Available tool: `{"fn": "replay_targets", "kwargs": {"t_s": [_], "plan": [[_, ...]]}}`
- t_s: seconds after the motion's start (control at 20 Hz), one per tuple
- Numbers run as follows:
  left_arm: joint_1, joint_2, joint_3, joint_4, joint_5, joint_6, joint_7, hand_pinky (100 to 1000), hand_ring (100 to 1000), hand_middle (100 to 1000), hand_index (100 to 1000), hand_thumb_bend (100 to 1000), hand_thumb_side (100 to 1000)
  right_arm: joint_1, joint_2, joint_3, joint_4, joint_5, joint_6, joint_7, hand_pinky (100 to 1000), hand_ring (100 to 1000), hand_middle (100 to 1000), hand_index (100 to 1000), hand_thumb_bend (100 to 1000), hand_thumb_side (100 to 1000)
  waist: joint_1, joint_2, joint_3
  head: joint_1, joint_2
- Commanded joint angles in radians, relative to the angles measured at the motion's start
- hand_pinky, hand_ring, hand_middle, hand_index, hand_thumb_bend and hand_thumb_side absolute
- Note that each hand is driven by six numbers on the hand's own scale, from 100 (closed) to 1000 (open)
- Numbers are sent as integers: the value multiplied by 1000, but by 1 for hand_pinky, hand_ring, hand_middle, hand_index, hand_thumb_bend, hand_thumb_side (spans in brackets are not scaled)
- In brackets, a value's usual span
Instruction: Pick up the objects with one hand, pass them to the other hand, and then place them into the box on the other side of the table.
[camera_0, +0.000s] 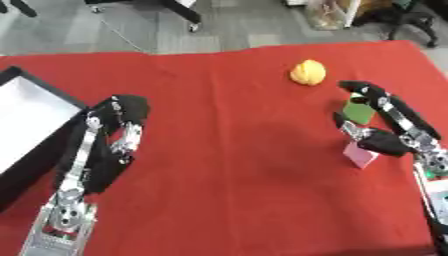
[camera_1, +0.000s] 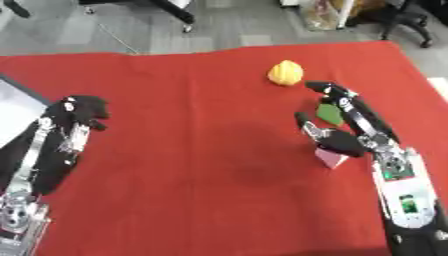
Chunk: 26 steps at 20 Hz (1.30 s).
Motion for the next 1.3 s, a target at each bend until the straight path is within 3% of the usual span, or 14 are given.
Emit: {"fn": "replay_targets", "kwargs": {"t_s": [0.05, 0.55, 0.95, 1.3], "plan": [[-8, 9, -4, -6, -8, 0, -10, 617, 663, 688, 667, 100, 740, -15, -107, 4, 61, -15, -27, 7, 901, 970, 919, 952, 245, 593, -13, -15, 2, -6, -2], [-8, 10, -3, -2, -19, 1, -23, 618, 665, 689, 668, 100, 746, 11, -196, 1, 145, -21, -48, 12, 903, 964, 902, 960, 268, 606, -16, -15, 0, -4, -2], [-8, 9, -3, -2, -24, 1, -29, 619, 666, 689, 668, 100, 750, 28, -214, -1, 161, -30, -53, 21, 902, 959, 891, 959, 275, 609, -15, -14, -4, -2, -2], [-7, 9, -3, -2, -25, 1, -31, 620, 667, 690, 669, 100, 752, 24, -211, 14, 161, -9, -64, 60, 901, 953, 889, 965, 395, 585, -14, -12, -4, -3, -2]]}}
